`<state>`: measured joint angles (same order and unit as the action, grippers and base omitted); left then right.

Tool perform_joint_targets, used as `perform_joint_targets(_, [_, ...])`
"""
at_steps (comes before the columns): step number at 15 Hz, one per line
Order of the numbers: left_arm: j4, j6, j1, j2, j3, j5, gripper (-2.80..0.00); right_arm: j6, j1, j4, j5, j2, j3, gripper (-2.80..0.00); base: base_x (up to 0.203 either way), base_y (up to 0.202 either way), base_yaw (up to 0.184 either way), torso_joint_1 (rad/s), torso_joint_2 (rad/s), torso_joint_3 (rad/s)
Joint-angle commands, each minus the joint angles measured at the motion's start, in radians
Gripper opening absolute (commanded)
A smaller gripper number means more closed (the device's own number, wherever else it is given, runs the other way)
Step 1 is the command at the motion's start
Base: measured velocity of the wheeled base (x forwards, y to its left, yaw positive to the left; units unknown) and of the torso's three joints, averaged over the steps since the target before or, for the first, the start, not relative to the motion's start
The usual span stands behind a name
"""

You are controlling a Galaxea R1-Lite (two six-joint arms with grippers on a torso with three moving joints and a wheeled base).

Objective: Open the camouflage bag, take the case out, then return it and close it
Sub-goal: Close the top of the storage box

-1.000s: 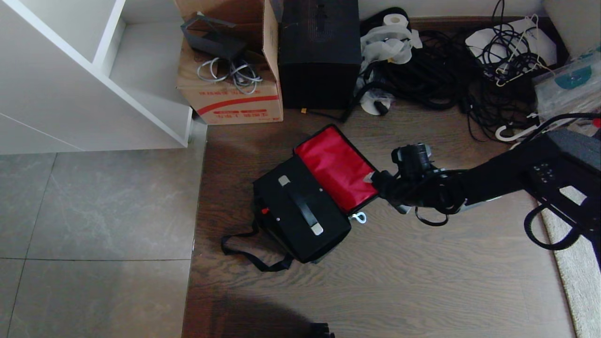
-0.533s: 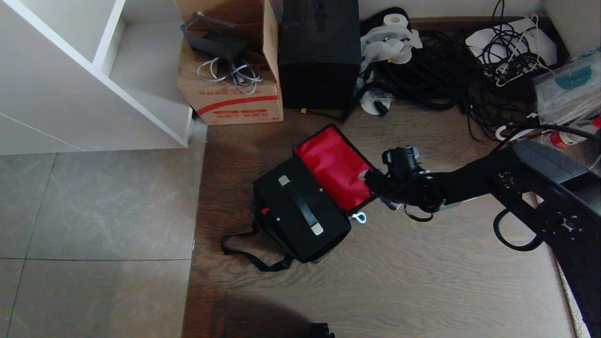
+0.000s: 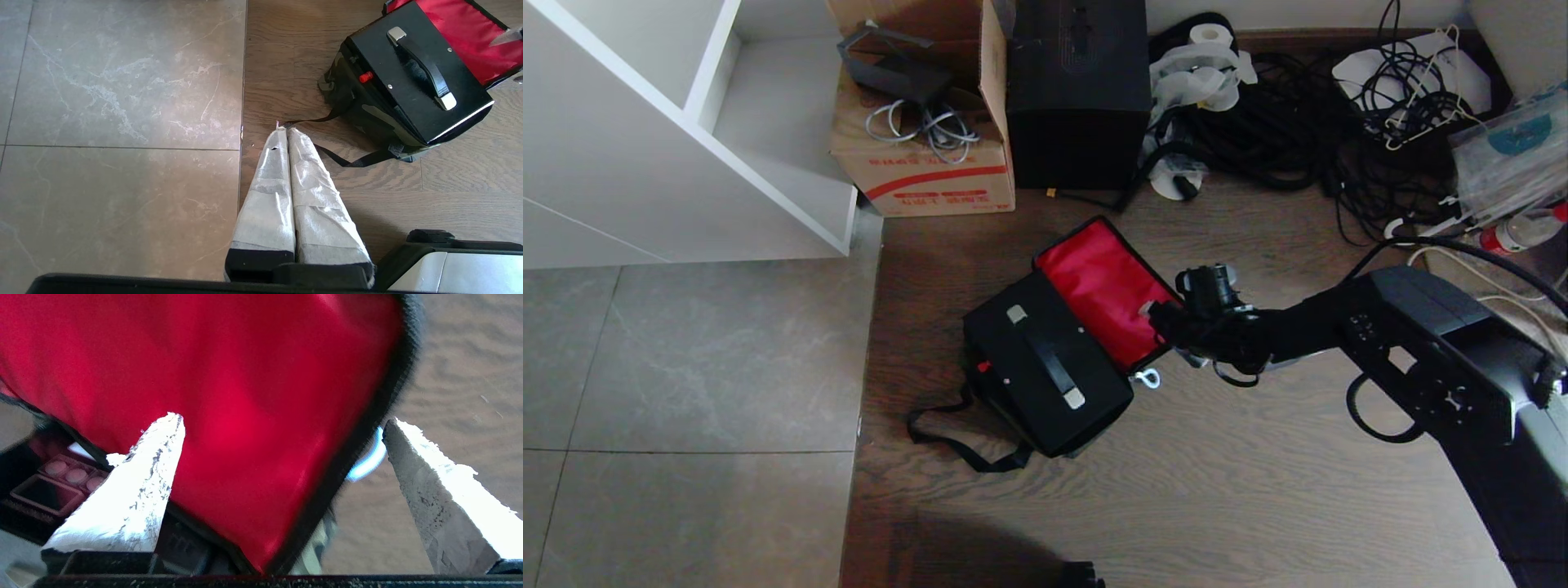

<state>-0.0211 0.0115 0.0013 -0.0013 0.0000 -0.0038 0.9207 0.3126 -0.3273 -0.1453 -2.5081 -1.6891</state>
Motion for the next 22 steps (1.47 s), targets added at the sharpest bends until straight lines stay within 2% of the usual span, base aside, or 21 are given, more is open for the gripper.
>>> perform_joint_targets(1, [0.0,0.001,0.0,0.0,0.009,0.001,-2.8,0.004,0.0,-0.015,-0.033,-0.032,-0.026,-2.8,0.0,0.0,0.0,0.0,0.0,0.0])
perform_joint_targets(8, [0.0,0.0,0.0,0.0,0.009,-0.001,-2.8,-0.048,0.0,-0.05,-0.059,-0.009,-0.011,-2.8,0.0,0.0,0.0,0.0,0.0,0.0])
perform_joint_targets(13, [0.0,0.001,0.0,0.0,0.009,-0.001,-2.8,-0.076,0.003,-0.051,-0.076,0.079,0.109,-2.8,0.0,0.0,0.0,0.0,0.0,0.0])
perform_joint_targets(17, [0.0,0.001,0.0,0.0,0.009,0.001,-2.8,-0.145,0.003,-0.082,-0.078,0.238,0.218,-2.8,0.0,0.0,0.0,0.0,0.0,0.0])
perform_joint_targets(20, [0.0,0.001,0.0,0.0,0.009,-0.001,-2.8,-0.249,0.012,-0.142,-0.073,0.365,0.301,-2.8,0.0,0.0,0.0,0.0,0.0,0.0])
perform_joint_targets(22, [0.0,0.001,0.0,0.0,0.009,-0.001,-2.8,-0.278,0.03,-0.173,-0.069,0.414,0.346,-2.8,0.0,0.0,0.0,0.0,0.0,0.0])
